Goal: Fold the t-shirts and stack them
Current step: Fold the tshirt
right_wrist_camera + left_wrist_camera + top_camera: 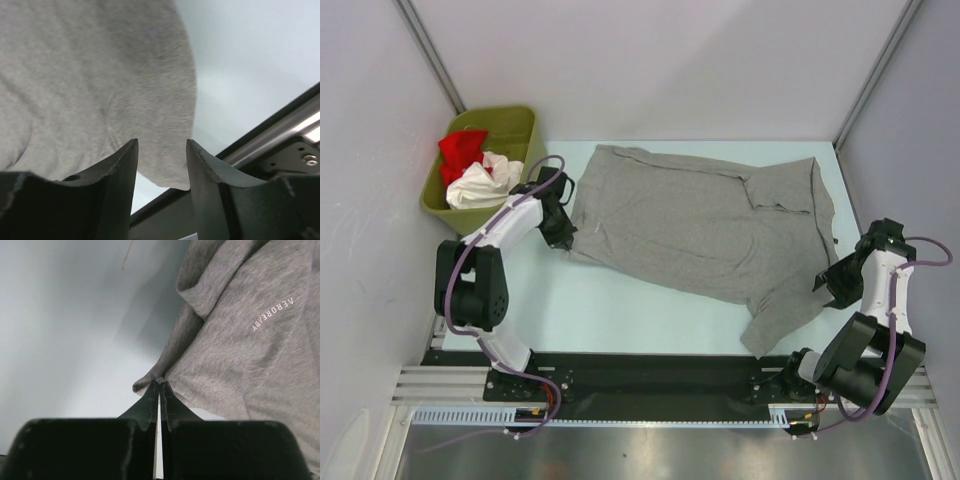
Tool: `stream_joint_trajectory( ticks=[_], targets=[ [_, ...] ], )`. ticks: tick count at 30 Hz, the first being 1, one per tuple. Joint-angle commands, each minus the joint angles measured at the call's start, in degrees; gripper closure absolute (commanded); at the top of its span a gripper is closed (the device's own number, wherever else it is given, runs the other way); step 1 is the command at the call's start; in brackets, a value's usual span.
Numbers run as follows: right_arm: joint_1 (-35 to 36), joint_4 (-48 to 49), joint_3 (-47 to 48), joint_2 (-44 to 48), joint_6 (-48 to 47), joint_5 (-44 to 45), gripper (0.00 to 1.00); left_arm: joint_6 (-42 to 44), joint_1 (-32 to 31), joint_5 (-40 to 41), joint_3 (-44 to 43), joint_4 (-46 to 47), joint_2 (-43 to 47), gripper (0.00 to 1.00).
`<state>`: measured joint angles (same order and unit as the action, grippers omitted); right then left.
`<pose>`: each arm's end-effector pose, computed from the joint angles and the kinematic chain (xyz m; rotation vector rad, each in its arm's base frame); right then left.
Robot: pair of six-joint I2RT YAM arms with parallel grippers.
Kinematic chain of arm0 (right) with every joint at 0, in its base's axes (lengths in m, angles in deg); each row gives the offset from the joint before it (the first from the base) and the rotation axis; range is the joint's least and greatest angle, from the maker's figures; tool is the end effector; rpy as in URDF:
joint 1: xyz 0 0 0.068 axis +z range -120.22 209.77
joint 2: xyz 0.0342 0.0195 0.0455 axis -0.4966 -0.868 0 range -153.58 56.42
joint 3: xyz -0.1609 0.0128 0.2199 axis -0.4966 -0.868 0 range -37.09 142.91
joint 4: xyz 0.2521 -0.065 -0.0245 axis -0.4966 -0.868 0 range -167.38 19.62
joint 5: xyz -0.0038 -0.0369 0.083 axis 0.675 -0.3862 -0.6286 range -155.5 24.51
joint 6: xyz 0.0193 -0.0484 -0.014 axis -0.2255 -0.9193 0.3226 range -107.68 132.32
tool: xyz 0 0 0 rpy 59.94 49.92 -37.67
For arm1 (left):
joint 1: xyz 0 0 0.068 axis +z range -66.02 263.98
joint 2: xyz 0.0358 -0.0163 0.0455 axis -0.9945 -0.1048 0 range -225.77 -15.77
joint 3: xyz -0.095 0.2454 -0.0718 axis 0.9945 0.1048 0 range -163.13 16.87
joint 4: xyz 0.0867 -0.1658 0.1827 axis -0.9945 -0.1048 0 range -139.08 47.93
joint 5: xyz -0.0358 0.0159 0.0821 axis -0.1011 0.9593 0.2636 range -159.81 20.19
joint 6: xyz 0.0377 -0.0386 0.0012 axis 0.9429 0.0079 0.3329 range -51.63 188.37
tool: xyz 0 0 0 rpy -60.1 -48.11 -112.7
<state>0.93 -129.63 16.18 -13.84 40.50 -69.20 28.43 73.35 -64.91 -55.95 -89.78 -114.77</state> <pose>0.1839 -0.0987 0.2413 1.3743 2.5535 0.0918 0.3327 -0.0593 0.2147 -0.7377 2.7534 -0.0619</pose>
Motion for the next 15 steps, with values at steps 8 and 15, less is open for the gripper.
stream_joint_trajectory(
  ticks=[8, 15],
  targets=[
    [-2.62, 1.84, -1.59, -7.34, -0.25, 4.5, 0.37, 4.08, 0.17, 4.4, 2.06, -1.34, 2.31, 1.0],
    [-5.69, 7.47, -3.61, -10.77, -0.5, 7.32, 0.34, 7.68, 2.11, 5.73, 3.47, -0.99, 2.94, 1.0]
  ],
)
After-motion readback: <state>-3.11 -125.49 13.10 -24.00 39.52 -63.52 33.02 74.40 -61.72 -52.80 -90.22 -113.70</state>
